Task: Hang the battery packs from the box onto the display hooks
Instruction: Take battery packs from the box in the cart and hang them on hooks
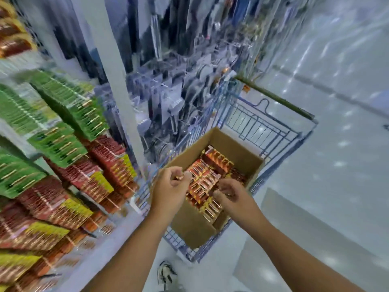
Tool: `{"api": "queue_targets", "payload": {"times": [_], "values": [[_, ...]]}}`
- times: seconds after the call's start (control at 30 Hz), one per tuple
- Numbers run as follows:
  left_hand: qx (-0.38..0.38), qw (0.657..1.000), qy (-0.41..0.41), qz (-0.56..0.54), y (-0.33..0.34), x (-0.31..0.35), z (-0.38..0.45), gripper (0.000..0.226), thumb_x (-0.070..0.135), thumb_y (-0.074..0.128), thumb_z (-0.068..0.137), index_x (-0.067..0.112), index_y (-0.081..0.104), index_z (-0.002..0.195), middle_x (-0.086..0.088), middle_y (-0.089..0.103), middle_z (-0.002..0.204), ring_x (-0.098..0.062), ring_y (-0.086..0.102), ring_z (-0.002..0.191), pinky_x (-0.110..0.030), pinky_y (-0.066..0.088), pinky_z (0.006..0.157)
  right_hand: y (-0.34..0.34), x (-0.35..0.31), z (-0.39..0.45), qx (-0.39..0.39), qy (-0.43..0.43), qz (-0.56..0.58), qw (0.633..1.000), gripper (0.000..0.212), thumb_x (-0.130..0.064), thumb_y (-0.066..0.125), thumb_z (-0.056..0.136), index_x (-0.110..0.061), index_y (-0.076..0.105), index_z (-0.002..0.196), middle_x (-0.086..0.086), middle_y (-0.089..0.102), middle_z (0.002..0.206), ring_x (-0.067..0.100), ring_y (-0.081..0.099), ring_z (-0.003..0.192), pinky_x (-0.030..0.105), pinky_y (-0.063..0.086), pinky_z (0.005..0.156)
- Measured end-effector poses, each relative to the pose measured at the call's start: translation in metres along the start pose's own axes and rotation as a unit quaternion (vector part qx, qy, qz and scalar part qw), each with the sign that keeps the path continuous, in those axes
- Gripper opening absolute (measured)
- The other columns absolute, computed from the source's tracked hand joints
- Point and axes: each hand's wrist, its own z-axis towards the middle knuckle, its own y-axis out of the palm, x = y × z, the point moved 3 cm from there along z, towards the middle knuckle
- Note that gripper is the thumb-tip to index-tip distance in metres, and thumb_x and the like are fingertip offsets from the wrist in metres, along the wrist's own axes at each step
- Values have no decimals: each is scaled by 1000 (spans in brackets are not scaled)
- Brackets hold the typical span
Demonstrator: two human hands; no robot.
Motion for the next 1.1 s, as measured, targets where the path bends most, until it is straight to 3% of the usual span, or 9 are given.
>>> {"api": "queue_targets", "payload": {"times": [0.07,0.23,0.33,0.47,0.63,0.7,0.77,0.87,1.1], "values": [[-6,1000,-21,8,11,-2,16,19,39,68,99,29,61,114,12,64,108,14,59,73,-5,40,58,-3,12,20,-21,5,-25,999,32,-36,73,96,-32,61,125,-17,63,117,-5,60,107,5,46,82],[29,996,-78,9,30,-17,48,25,45,67,98,31,60,118,17,62,108,5,60,88,-17,40,63,-3,49,70,-108,8,-114,988,35,-44,72,95,-35,58,126,-16,61,119,0,58,111,30,52,98],[62,991,-117,3,50,-34,66,26,47,68,97,31,60,116,16,63,105,2,61,88,-18,41,62,0,72,107,-182,-16,-184,966,44,-44,72,95,-30,59,135,-15,59,129,1,57,117,22,48,101],[129,976,-176,-11,85,-57,88,29,49,68,96,31,60,118,17,64,108,3,62,90,-19,43,67,7,98,166,-298,-62,-259,917,54,-47,68,97,-26,54,145,-14,56,138,4,52,129,14,37,102],[227,935,-271,-5,130,-88,104,38,53,68,96,29,61,124,16,64,112,6,58,85,-28,49,76,19,139,227,-428,-126,-338,829,62,-55,61,99,-29,46,153,-4,49,156,15,41,146,24,33,115],[246,923,-295,12,144,-108,117,40,52,67,95,26,62,125,12,67,115,-3,64,86,-32,54,81,28,155,244,-465,-142,-360,796,62,-53,61,100,-29,45,154,-1,48,157,17,41,146,25,33,115],[252,914,-317,19,159,-127,130,36,49,68,95,26,61,122,8,67,119,-12,67,92,-35,57,83,39,170,257,-493,-149,-377,770,64,-50,63,99,-27,43,155,3,46,159,21,39,148,28,33,117],[247,906,-342,43,179,-150,146,29,46,68,96,28,56,116,7,62,118,-11,61,96,-21,47,68,57,194,266,-531,-145,-394,736,70,-48,66,98,-21,41,157,11,42,160,27,37,149,35,34,121],[240,879,-380,163,204,-194,186,76,59,77,84,17,49,141,-8,56,139,-31,60,124,-39,53,87,101,219,268,-529,-256,-468,660,72,-50,69,92,-17,44,151,8,48,150,31,40,138,43,40,110]]}}
